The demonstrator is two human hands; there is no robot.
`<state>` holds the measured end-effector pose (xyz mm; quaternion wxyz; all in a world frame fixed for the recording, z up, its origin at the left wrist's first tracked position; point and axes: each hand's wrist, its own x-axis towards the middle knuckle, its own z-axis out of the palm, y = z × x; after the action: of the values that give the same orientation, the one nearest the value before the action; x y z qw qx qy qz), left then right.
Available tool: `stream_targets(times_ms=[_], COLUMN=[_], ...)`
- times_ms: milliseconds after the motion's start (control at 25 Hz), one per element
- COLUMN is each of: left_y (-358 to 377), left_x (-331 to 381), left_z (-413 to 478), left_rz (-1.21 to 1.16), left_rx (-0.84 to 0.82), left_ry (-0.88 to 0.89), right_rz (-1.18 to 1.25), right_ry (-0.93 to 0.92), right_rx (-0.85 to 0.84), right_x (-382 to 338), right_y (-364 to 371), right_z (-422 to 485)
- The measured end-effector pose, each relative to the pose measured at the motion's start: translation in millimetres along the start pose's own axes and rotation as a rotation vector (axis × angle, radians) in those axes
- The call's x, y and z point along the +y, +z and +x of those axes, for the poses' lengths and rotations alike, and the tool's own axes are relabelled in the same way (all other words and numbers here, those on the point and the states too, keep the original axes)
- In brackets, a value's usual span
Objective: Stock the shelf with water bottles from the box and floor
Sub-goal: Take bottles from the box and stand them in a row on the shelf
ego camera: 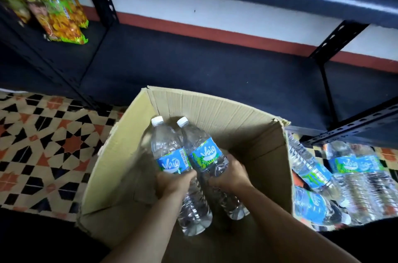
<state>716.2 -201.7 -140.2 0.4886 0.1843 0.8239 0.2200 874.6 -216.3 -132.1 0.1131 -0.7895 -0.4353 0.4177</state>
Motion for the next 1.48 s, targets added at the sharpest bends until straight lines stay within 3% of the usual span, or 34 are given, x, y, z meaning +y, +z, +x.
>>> stream_targets(times_ms=[200,400,840,1160,1480], left_y=[-15,-25,-122,-189,-239], left_x=[16,33,134,225,307], left_z=[-53,-99,-177,-201,-215], left_rz=[-0.058,-0.027,-0.156,-0.415,-0.488], left_rx=[-0.031,-0.129,0.109,0.256,0.384], left_ry=[0.094,0.364,1.059,1.156,1.271], right_rz=[0.137,0.411,0.649,0.670,0.701], right_ry=[-0.102,-0.204,-0.573,-0.842,-0.959], right_rx=[0.116,0.246,0.433,0.406,0.395], right_x=[-16,-25,-120,-231,-339], right_y=[-33,-72,-124,-168,-193], right_z=[-41,-74,-127,-161,-153])
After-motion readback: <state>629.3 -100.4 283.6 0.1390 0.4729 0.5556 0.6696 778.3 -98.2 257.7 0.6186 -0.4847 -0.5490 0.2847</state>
